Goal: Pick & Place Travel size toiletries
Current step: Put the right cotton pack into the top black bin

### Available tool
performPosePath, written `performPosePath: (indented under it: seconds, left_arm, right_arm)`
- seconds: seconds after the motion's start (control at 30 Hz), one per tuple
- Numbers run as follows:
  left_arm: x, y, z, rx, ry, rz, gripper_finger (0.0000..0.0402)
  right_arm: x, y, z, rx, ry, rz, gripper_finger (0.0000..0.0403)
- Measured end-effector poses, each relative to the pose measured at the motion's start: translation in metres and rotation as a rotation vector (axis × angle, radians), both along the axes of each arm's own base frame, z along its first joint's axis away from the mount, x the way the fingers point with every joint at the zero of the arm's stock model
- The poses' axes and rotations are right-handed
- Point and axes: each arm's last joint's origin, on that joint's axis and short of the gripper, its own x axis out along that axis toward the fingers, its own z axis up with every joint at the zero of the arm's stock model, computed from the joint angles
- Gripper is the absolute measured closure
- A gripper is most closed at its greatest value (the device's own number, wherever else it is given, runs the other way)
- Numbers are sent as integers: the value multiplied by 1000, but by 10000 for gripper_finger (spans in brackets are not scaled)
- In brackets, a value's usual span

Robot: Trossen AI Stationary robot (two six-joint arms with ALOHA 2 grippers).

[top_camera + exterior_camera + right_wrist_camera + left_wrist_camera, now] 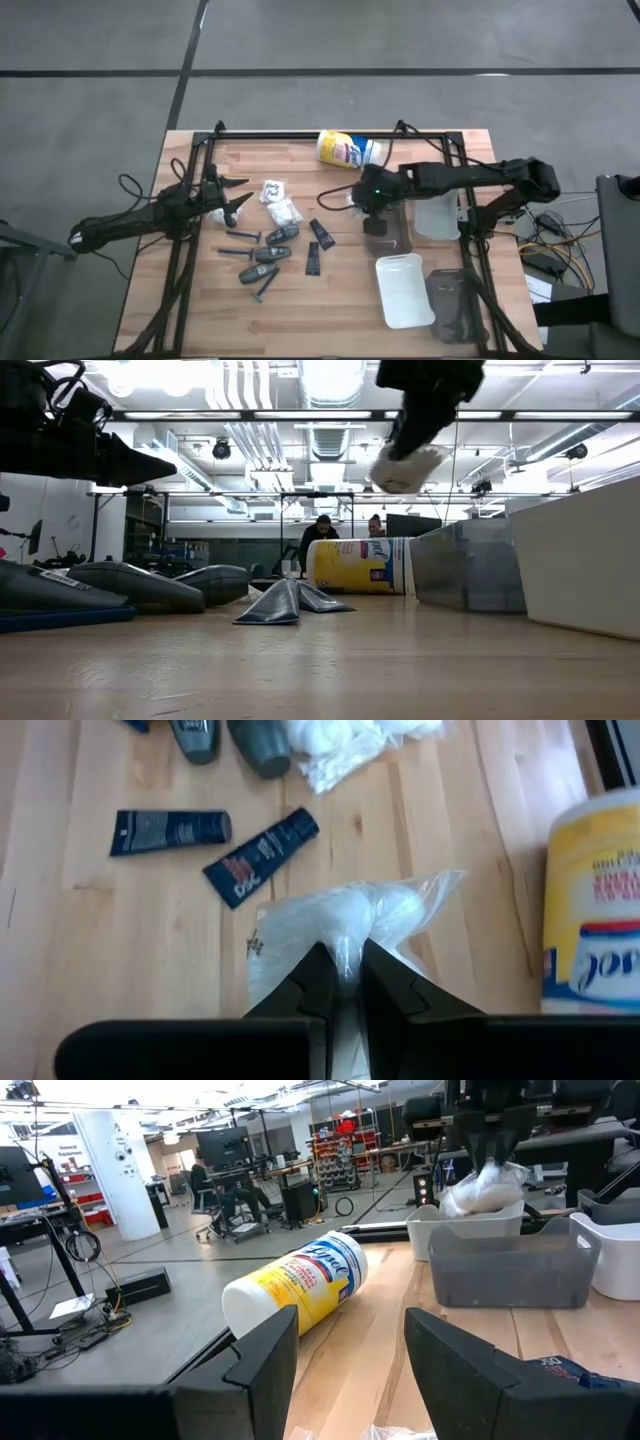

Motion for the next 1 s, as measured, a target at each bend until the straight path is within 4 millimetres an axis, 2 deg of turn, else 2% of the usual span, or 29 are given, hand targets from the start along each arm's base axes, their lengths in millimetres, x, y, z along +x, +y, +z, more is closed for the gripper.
performPosePath:
  seconds: [0.5, 0.7, 0.83, 1.0]
  left_arm:
    - [0, 0, 0, 0, 0, 0, 211]
    - [0, 0, 0, 0, 0, 0, 211]
    - [0, 0, 0, 0, 0, 0, 211]
    - [0, 0, 0, 0, 0, 0, 211]
  right_arm:
    - [-71, 2, -11, 120, -84, -185, 376]
    - [-97, 0, -16, 90, -141, -335, 375]
    - [-105, -1, -27, 79, -154, -375, 375]
    - [-101, -1, -37, 91, -176, -385, 375]
